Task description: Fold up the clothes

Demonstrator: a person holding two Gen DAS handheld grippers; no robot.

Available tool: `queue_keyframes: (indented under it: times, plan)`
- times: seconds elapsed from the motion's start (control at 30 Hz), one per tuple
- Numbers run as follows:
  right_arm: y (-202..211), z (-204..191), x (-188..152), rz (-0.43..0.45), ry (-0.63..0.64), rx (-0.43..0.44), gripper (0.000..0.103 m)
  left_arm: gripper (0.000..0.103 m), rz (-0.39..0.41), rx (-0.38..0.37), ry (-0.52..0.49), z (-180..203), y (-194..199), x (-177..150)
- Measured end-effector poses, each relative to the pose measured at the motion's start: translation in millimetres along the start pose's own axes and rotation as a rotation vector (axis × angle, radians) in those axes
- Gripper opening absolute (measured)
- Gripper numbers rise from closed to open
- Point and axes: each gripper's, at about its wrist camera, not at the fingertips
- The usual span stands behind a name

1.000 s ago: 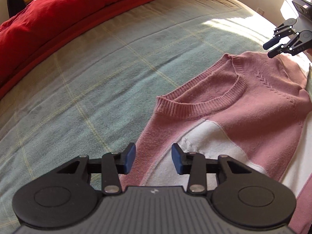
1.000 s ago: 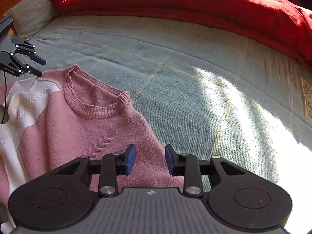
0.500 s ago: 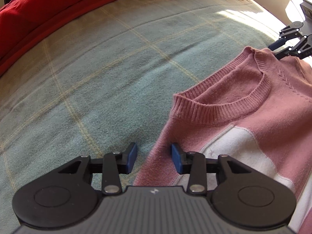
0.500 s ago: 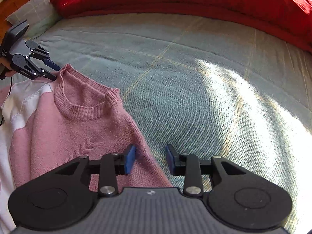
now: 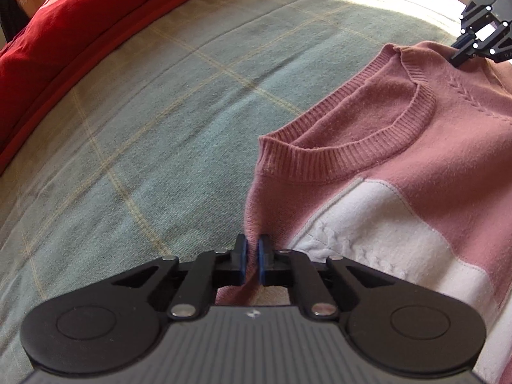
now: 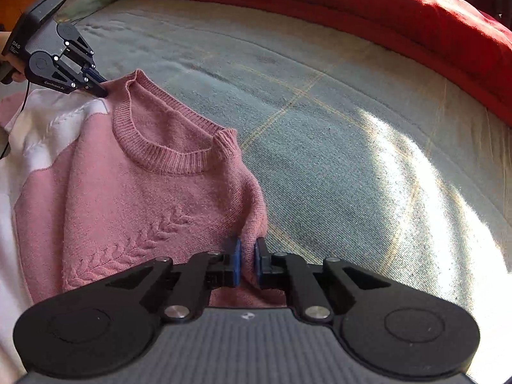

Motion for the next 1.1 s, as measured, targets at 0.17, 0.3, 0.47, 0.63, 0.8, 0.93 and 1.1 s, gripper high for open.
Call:
queue_keyframes:
  times: [0.17, 0.3, 0.47, 0.63, 0.8, 0.93, 1.1]
  plan:
    - [16, 0, 10, 0.052, 0.021, -0.084, 0.009, 0.004, 0.062, 0.085, 0.043, -7, 18, 6]
    - [8, 9, 14, 0.056, 0.004, -0.138, 0.009, 0.004, 0.059, 0.095, 0.079, -16, 17, 10]
    - [-23, 16, 5, 0.024, -0.086, -0.143, 0.01, 0.005, 0.019, 0.121, 0.082, -4, -10, 2]
    - [-5, 10, 7, 0.048, -0.101, -0.197, 0.024, 0.015, 0.035, 0.154, 0.105, -1, 4, 0]
    - [35, -11, 8, 0.138, -0.137, -0.176, 0.024, 0.015, 0.113, 0.176, 0.2, 4, 42, -5]
    - [45, -48, 1, 0.113, -0.143, -0.019, 0.024, 0.023, 0.138, 0.023, 0.217, 38, 71, -22]
    - [36, -125, -23, 0.01, -0.067, 0.19, 0.024, 0.023, 0.052, -0.104, 0.142, 96, 84, -63]
Point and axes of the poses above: each gripper's, at about its wrist camera, not at the fingertips, and y roughly against the way its jaws point, z to its right, x to its top, and after that the axes turned 2 degrees about -y, right-handed
